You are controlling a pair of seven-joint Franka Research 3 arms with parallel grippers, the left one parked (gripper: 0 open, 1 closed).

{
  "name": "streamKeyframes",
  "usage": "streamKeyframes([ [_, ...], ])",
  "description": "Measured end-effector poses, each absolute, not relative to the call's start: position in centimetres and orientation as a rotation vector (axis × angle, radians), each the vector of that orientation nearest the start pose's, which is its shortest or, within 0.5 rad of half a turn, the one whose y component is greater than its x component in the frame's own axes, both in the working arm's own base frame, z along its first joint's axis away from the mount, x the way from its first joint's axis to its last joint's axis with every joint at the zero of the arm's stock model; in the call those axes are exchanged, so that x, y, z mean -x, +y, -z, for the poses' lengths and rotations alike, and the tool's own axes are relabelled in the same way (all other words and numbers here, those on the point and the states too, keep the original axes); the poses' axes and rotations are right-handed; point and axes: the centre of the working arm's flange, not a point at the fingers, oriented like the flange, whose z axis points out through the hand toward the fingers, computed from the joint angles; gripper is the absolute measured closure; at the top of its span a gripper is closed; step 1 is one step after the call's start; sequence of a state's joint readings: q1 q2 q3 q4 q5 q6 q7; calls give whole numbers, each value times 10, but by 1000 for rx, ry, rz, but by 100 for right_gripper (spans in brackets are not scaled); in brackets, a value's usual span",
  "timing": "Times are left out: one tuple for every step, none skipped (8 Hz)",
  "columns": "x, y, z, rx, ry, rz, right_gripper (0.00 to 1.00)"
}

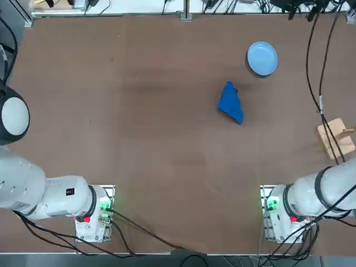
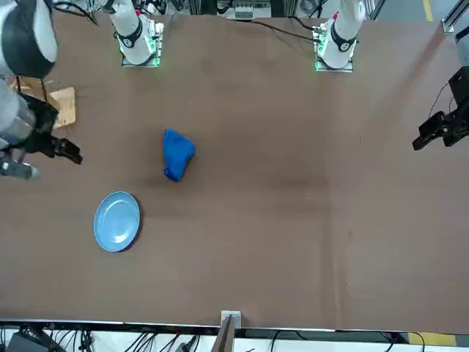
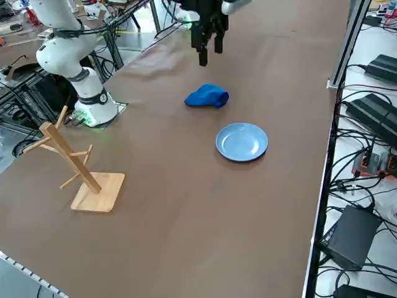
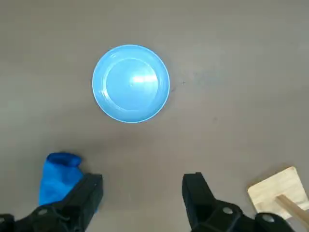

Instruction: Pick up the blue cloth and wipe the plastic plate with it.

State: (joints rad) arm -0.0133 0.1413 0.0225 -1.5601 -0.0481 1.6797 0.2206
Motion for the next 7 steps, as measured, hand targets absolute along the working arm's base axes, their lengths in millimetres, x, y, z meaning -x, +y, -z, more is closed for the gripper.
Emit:
streamKeyframes([
  [-599,-4,-565,3162,343,-28,0],
  [-596,-5,-569,3160,346,-27,0],
  [-595,-5,-571,3158,348,-23,0],
  [-594,-6,-573,3157,352,-21,0],
  [-593,-7,-574,3155,355,-23,0],
  [-593,-3,-574,3151,361,-25,0],
  [-592,5,-575,3148,361,-29,0],
])
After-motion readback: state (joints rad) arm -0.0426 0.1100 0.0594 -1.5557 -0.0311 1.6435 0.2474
